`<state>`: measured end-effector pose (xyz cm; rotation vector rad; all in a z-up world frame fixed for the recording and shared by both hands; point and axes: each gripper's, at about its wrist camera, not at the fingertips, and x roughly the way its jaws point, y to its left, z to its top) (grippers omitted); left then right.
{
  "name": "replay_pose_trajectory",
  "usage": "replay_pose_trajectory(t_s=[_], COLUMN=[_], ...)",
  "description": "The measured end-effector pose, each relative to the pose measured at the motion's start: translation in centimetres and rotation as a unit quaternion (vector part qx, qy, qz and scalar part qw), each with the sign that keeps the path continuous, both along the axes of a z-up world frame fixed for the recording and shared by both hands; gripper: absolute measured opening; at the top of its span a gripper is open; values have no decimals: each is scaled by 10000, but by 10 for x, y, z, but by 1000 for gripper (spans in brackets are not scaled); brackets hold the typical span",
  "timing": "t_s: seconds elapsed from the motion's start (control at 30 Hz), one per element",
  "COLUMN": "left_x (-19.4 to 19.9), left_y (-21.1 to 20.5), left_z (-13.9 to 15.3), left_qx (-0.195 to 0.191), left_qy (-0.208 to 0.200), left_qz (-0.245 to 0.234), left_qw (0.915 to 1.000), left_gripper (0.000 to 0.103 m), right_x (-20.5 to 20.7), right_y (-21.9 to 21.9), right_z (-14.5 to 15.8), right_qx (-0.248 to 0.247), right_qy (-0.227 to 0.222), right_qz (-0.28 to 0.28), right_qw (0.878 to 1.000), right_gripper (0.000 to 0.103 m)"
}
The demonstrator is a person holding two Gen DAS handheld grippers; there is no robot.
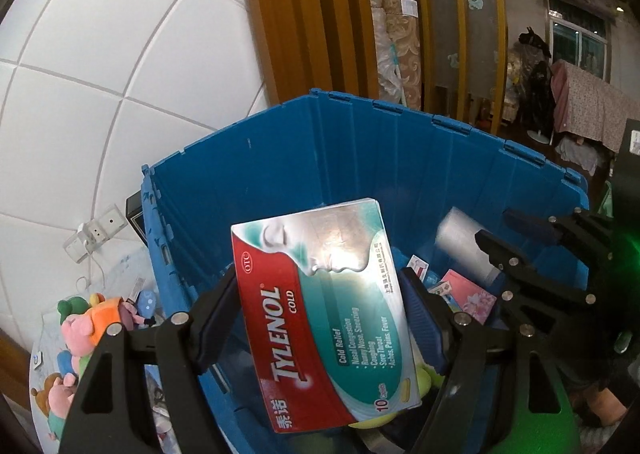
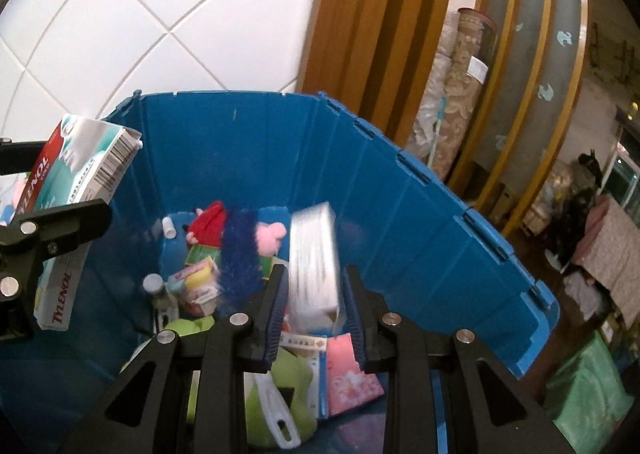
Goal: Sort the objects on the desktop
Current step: 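Carry the Tylenol box and white box over the blue bin and release both, then move both grippers back over the table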
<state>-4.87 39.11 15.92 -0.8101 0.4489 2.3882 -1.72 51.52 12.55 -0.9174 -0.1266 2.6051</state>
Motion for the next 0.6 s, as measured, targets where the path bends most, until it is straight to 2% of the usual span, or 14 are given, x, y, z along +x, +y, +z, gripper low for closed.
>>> replay_pose_trajectory(t_s=[0.07, 0.13, 0.27, 0.33, 0.4, 0.6], left_x=[0, 2, 5, 7, 9, 17], left_y=[-2, -7, -17, -26, -37, -85], left_z=[0, 0, 2, 4, 6, 13], left_qx=[-2, 44, 155, 256, 399, 714], left_qy=[11, 43, 102, 109, 92, 220], left_qz=[23, 44, 105, 138, 165, 501], left_qw=[10000, 10000, 9998, 9995, 9990, 9959], left_gripper=[80, 82, 84, 85, 85, 85], right_x=[1, 3, 8, 11, 16, 34], right_y=[0, -2, -7, -10, -14, -40], right_z=[1, 3, 6, 10, 14, 39], right_qx=[16, 65, 162, 187, 242, 224], right_qy=[14, 24, 43, 73, 130, 511], right_qz=[-30, -57, -105, -131, -124, 170], right_qw=[10000, 10000, 9998, 9997, 9995, 9983], right_gripper=[41, 72, 85, 99, 103, 103])
